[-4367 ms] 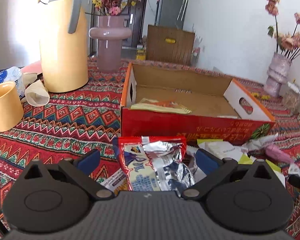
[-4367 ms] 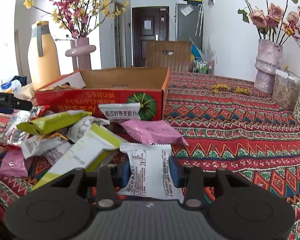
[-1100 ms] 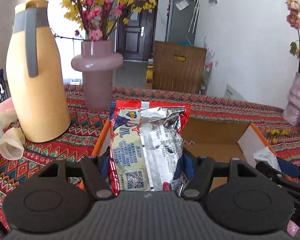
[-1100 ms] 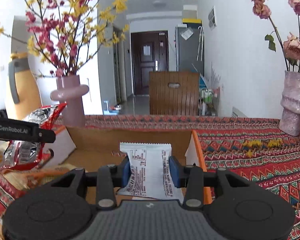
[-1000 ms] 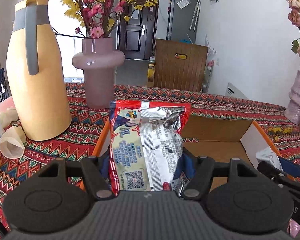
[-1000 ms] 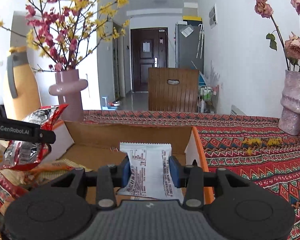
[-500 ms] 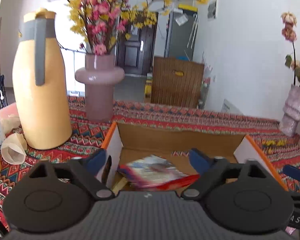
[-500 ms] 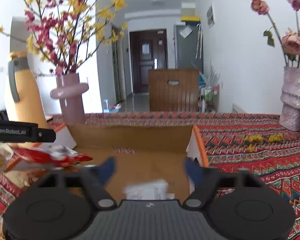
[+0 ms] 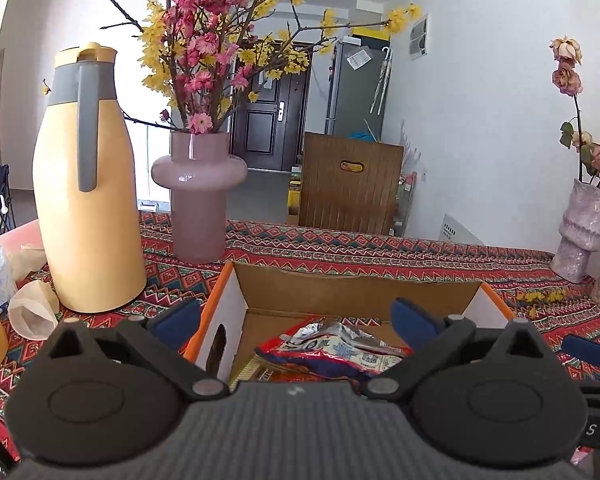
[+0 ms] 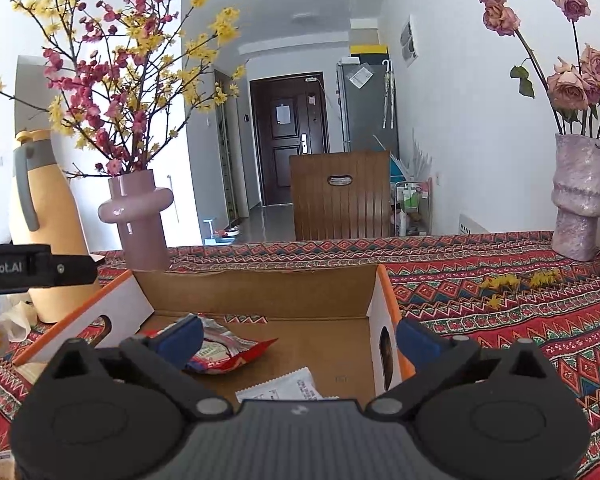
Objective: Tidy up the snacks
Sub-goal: 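Open both tools to drop the packets into the box, then move both tools back to the snack pile in front of the box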
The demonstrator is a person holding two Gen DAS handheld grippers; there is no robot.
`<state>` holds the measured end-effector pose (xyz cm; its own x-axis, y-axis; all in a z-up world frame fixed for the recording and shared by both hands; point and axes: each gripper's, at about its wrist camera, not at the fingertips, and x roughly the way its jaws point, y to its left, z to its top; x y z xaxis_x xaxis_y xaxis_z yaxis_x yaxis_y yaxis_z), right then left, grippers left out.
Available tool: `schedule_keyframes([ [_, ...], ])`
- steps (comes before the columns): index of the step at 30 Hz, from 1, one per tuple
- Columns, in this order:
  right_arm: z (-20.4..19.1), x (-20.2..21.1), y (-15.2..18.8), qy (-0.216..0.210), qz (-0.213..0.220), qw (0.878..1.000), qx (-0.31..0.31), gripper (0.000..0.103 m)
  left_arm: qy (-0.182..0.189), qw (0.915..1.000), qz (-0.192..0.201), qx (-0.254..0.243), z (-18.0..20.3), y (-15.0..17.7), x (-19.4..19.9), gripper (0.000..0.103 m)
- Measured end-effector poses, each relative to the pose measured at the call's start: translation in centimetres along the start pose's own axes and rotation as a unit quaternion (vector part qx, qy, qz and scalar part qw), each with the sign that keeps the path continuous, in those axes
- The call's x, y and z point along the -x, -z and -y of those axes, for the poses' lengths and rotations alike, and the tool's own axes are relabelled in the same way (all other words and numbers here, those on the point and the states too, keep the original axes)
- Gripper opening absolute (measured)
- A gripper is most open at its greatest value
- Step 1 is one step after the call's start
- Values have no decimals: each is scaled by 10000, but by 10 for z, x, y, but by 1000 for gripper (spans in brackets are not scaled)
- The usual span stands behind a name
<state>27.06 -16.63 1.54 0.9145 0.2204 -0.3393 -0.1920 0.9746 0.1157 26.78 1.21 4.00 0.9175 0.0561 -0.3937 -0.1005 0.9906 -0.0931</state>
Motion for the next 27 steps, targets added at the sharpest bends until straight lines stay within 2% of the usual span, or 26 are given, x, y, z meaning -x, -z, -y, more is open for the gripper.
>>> schedule_keyframes([
  [12,2,13,-6,-30,174,9998,6,103,33,9998,184,43,0,-5,15,103],
  [17,3,36,-17,-59,377,9993,-31,103,133,9992,341,145,-10,-15,48,103],
  [21,6,60,-21,-171,465,9988,0,103,184,9989,423,27,-18,-16,74,103],
  [27,18,89,-11,-245,293,9992,81,103,52,9991,408,27,-39,1,95,103],
])
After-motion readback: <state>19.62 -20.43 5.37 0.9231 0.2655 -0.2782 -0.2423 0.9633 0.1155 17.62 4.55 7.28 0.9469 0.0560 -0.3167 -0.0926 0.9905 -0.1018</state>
